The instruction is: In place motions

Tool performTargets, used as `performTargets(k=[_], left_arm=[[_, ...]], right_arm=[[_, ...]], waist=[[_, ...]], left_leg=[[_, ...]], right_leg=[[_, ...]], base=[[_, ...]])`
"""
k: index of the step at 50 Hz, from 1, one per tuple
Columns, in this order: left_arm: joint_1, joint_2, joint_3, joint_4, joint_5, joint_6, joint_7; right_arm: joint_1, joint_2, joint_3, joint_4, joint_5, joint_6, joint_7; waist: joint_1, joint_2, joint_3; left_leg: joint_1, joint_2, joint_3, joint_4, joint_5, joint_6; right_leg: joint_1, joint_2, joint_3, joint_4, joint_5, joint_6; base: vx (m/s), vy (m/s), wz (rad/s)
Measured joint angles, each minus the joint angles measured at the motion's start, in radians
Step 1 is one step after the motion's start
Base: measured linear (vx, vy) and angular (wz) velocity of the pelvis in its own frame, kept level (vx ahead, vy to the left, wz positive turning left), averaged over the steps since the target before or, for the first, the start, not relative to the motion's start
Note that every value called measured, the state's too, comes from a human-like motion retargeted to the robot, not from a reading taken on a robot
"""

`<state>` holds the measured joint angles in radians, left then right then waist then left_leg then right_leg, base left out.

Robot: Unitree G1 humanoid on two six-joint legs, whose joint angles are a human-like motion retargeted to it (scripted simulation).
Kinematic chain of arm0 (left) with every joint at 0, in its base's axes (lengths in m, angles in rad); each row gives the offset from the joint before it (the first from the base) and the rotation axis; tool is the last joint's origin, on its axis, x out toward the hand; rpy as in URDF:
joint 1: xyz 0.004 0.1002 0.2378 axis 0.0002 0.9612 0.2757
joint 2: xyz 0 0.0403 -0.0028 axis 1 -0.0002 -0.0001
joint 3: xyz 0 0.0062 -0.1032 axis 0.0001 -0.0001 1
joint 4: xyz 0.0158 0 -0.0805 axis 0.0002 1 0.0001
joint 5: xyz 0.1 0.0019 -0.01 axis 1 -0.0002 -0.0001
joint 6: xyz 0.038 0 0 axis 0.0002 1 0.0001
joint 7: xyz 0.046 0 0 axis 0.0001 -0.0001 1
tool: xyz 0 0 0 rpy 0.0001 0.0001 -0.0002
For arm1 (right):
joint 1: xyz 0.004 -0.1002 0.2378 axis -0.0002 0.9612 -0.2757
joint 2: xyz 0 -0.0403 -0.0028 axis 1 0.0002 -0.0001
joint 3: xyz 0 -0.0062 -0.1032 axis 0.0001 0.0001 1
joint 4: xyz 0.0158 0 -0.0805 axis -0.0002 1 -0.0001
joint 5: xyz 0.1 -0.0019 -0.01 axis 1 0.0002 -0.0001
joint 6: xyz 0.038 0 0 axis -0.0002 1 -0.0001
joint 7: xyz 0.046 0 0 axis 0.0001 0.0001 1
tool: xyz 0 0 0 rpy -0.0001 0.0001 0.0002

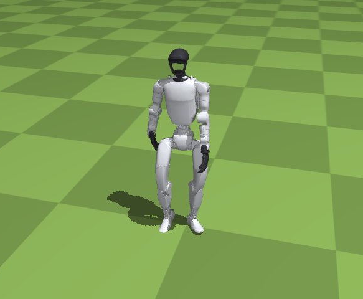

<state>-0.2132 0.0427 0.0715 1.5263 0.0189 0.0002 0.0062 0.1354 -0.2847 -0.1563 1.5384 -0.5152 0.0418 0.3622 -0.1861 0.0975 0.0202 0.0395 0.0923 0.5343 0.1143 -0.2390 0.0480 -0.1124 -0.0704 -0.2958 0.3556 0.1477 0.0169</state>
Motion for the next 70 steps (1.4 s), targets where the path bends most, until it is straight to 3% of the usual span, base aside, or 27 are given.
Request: performTargets(k=[6,11,14,18,20,22,23,25,27,30,32,35,37,41,47,56,57,59,61,63,65,67,70], left_arm=[[0.097,0.036,-0.016,0.044,0.135,-0.014,-0.008],[0.2,0.064,0.115,0.02,0.123,-0.02,-0.049],[0.289,0.074,0.187,-0.005,0.07,-0.033,-0.066],[0.418,0.1,0.221,0.006,0.071,-0.031,-0.088],[0.488,0.12,0.22,0.028,0.107,-0.013,-0.102],[0.525,0.138,0.209,0.069,0.155,0.002,-0.105],[0.545,0.144,0.202,0.09,0.181,0.014,-0.109],[0.578,0.157,0.193,0.139,0.24,0.054,-0.127],[0.611,0.151,0.175,0.174,0.311,0.115,-0.146],[0.676,0.147,0.162,0.174,0.408,0.182,-0.204],[0.72,0.141,0.181,0.174,0.419,0.217,-0.215],[0.764,0.139,0.221,0.174,0.385,0.253,-0.202],[0.771,0.146,0.245,0.174,0.354,0.262,-0.196],[0.734,0.158,0.252,0.174,0.321,0.243,-0.182],[0.65,0.159,0.279,0.169,0.267,0.187,-0.167],[0.515,0.155,0.304,0.064,0.162,0.141,-0.112],[0.499,0.154,0.308,0.052,0.149,0.135,-0.103],[0.466,0.153,0.307,0.03,0.128,0.118,-0.086],[0.429,0.152,0.293,0.023,0.109,0.099,-0.068],[0.393,0.15,0.267,0.034,0.095,0.088,-0.049],[0.356,0.146,0.242,0.043,0.1,0.089,-0.041],[0.324,0.143,0.22,0.053,0.113,0.081,-0.043],[0.276,0.144,0.147,0.086,0.121,0.072,-0.044]], right_arm=[[0.001,0.005,0.015,0.013,0.019,0.005,-0.011],[-0.012,0.033,0.014,-0.013,0.1,0.023,-0.018],[-0.042,0.065,0.037,-0.047,0.23,0.011,-0.022],[-0.121,0.121,0.085,-0.09,0.367,0.006,-0.021],[-0.229,0.16,0.125,-0.09,0.436,0.031,-0.005],[-0.322,0.197,0.123,-0.123,0.463,0.044,0.035],[-0.365,0.214,0.121,-0.144,0.477,0.045,0.059],[-0.464,0.244,0.103,-0.175,0.493,0.054,0.094],[-0.566,0.267,0.057,-0.203,0.483,0.055,0.089],[-0.741,0.288,0.015,-0.24,0.493,0.058,0.107],[-0.841,0.304,0.016,-0.274,0.486,0.056,0.131],[-0.953,0.295,0.05,-0.339,0.468,0.037,0.152],[-0.999,0.288,0.075,-0.378,0.468,0.02,0.139],[-1.041,0.288,0.079,-0.409,0.499,-0.007,0.101],[-0.96,0.299,0.093,-0.388,0.452,-0.031,0.097],[-0.669,0.306,0.184,-0.333,0.274,-0.098,0.035],[-0.642,0.308,0.19,-0.327,0.276,-0.1,0.04],[-0.596,0.309,0.201,-0.317,0.287,-0.097,0.048],[-0.561,0.299,0.206,-0.313,0.292,-0.092,0.057],[-0.533,0.29,0.202,-0.307,0.281,-0.087,0.065],[-0.509,0.285,0.202,-0.298,0.264,-0.079,0.072],[-0.48,0.271,0.2,-0.298,0.26,-0.084,0.08],[-0.415,0.236,0.177,-0.291,0.238,-0.097,0.078]], waist=[[0.071,-0.047,-0.038],[0.143,-0.063,-0.065],[0.14,-0.065,-0.051],[0.128,-0.092,-0.028],[0.122,-0.124,0.002],[0.183,-0.101,0.041],[0.225,-0.093,0.06],[0.296,-0.076,0.096],[0.391,-0.088,0.126],[0.549,-0.125,0.193],[0.631,-0.157,0.247],[0.713,-0.203,0.308],[0.725,-0.231,0.324],[0.729,-0.235,0.298],[0.627,-0.197,0.124],[0.303,-0.156,-0.089],[0.277,-0.148,-0.103],[0.244,-0.125,-0.12],[0.219,-0.104,-0.122],[0.188,-0.08,-0.126],[0.148,-0.072,-0.14],[0.132,-0.075,-0.143],[0.151,-0.086,-0.128]], left_leg=[[0.015,-0.044,0.033,-0.039,0.011,-0.041],[0.018,-0.035,0.103,-0.071,0.023,-0.092],[0.026,-0.013,0.122,-0.044,0.018,-0.087],[-0.024,0.025,0.142,0.138,0.069,0.011],[-0.185,0.148,0.121,0.513,0.199,0.105],[-0.38,0.289,0.031,0.834,0.365,0.191],[-0.483,0.304,-0.055,0.962,0.426,0.206],[-0.621,0.424,-0.091,1.222,0.341,0.21],[-0.766,0.402,-0.102,1.343,0.337,0.2],[-0.93,0.455,-0.05,1.473,0.268,0.191],[-1.046,0.446,-0.058,1.512,0.238,0.148],[-1.176,0.423,-0.054,1.527,0.181,0.094],[-1.194,0.411,-0.031,1.524,0.136,0.092],[-1.153,0.409,-0.069,1.527,0.089,0.138],[-0.922,0.386,-0.15,1.39,0.064,0.145],[-0.395,0.064,-0.221,0.615,0.177,0.053],[-0.339,0.034,-0.245,0.502,0.174,0.029],[-0.22,0.008,-0.244,0.28,0.071,-0.056],[-0.108,0.012,-0.125,0.105,0.0,-0.069],[-0.052,0.007,-0.063,-0.012,0.021,-0.103],[-0.067,0.003,-0.111,-0.066,0.063,-0.147],[-0.069,-0.008,-0.062,-0.082,0.064,-0.135],[-0.076,-0.031,-0.135,-0.067,0.05,-0.094]], right_leg=[[0.095,-0.021,-0.098,-0.244,-0.108,0.027],[0.059,0.005,-0.048,-0.28,-0.121,0.014],[0.061,0.009,-0.04,-0.267,-0.134,0.003],[0.064,-0.024,-0.021,-0.23,-0.161,-0.003],[0.07,-0.058,0.001,-0.205,-0.178,-0.004],[0.083,-0.011,0.024,-0.215,-0.176,-0.012],[0.095,0.013,0.042,-0.223,-0.17,-0.019],[0.13,0.065,0.041,-0.235,-0.163,-0.051],[0.146,0.052,0.069,-0.237,-0.156,-0.07],[0.159,0.021,0.152,-0.193,-0.182,-0.101],[0.147,-0.023,0.214,-0.148,-0.189,-0.113],[0.097,-0.09,0.269,-0.06,-0.216,-0.129],[0.076,-0.117,0.266,-0.029,-0.229,-0.137],[0.068,-0.11,0.243,-0.045,-0.232,-0.136],[0.078,-0.041,0.145,-0.17,-0.197,-0.105],[0.116,-0.029,-0.067,-0.257,-0.212,-0.031],[0.118,-0.023,-0.083,-0.261,-0.214,-0.025],[0.117,-0.001,-0.11,-0.265,-0.219,-0.018],[0.122,0.015,-0.136,-0.265,-0.223,-0.009],[0.123,0.026,-0.166,-0.263,-0.224,-0.001],[0.106,0.016,-0.203,-0.259,-0.223,0.008],[0.086,0.001,-0.215,-0.244,-0.223,0.02],[0.082,-0.017,-0.216,-0.217,-0.228,0.027]], base=[[0.0,-0.18,-0.28],[-0.03,-0.22,-0.59],[-0.07,-0.26,-0.15],[-0.07,-0.19,-0.15],[-0.12,-0.22,-0.16],[-0.2,-0.31,-0.74],[-0.14,-0.36,-0.9],[-0.06,-0.28,-0.71],[-0.12,-0.06,-0.92],[-0.09,-0.09,-1.55],[-0.01,-0.01,-1.5],[-0.01,0.0,-0.66],[0.02,-0.03,0.13],[-0.01,-0.07,0.35],[0.07,0.06,0.85],[0.21,0.11,1.35],[0.2,0.16,0.8],[0.13,0.17,0.6],[0.05,0.18,0.44],[0.11,0.33,0.47],[-0.03,0.21,0.54],[-0.04,0.16,0.33],[0.11,0.17,-0.04]])
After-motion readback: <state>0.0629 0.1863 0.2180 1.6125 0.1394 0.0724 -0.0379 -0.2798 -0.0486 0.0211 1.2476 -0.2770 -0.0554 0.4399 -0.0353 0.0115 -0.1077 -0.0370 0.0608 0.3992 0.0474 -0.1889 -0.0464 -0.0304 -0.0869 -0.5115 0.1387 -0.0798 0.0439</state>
